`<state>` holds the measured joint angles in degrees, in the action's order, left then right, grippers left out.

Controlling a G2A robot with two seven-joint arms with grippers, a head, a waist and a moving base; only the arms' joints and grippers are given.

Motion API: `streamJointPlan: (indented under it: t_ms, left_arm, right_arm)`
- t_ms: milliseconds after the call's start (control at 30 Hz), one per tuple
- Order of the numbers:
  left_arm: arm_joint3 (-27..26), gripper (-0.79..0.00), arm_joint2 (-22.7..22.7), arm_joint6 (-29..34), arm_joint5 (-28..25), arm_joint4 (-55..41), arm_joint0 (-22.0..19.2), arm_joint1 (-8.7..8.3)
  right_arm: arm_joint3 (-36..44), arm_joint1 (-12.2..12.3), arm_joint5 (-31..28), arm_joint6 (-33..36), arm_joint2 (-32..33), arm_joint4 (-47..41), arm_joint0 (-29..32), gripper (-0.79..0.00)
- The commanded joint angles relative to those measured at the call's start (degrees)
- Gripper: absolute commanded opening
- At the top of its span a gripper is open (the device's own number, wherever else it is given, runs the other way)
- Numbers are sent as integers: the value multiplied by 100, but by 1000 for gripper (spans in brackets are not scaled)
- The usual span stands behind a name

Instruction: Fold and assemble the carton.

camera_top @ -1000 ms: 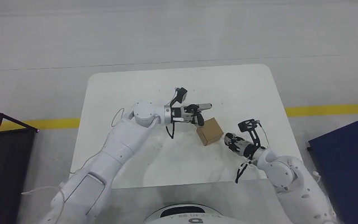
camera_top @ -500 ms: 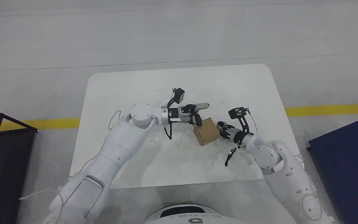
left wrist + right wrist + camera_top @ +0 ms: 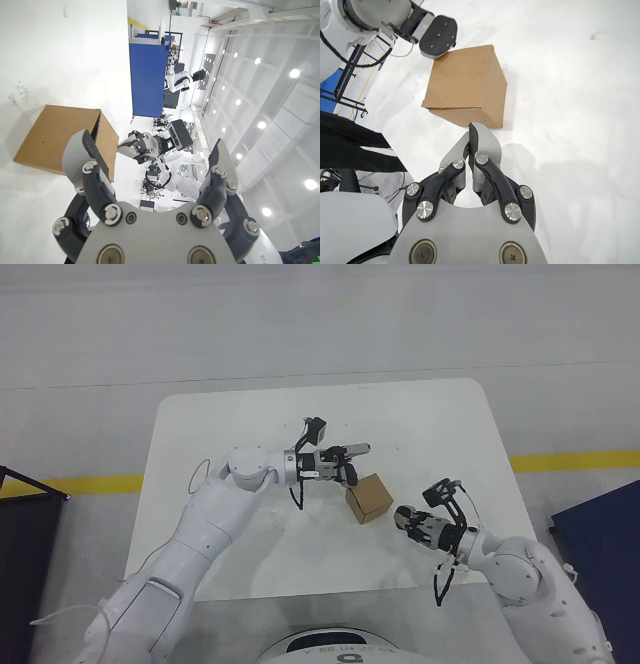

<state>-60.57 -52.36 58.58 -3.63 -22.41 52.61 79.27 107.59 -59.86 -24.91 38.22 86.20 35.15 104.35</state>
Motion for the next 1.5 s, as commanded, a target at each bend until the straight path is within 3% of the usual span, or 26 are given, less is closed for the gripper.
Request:
streamJointPlan:
  t_ms: [0, 233, 700, 1467]
  left_arm:
    - [23, 0, 11, 24, -6, 10, -18, 2]
    - [66, 0, 32, 52, -54, -4, -26, 7]
    - [35, 0, -26, 17, -48, 5, 2, -21]
    - [260, 0, 49, 61, -1, 191, -102, -27]
  right_arm:
    - [-207, -22, 43, -15, -223, -67, -229, -785]
    - [-955, -102, 242, -200, -763, -145, -979, -785]
    - [-1400, -189, 382, -214, -1349, -104, -1832, -785]
    - [-1296, -189, 587, -210, -1536, 20, -1991, -785]
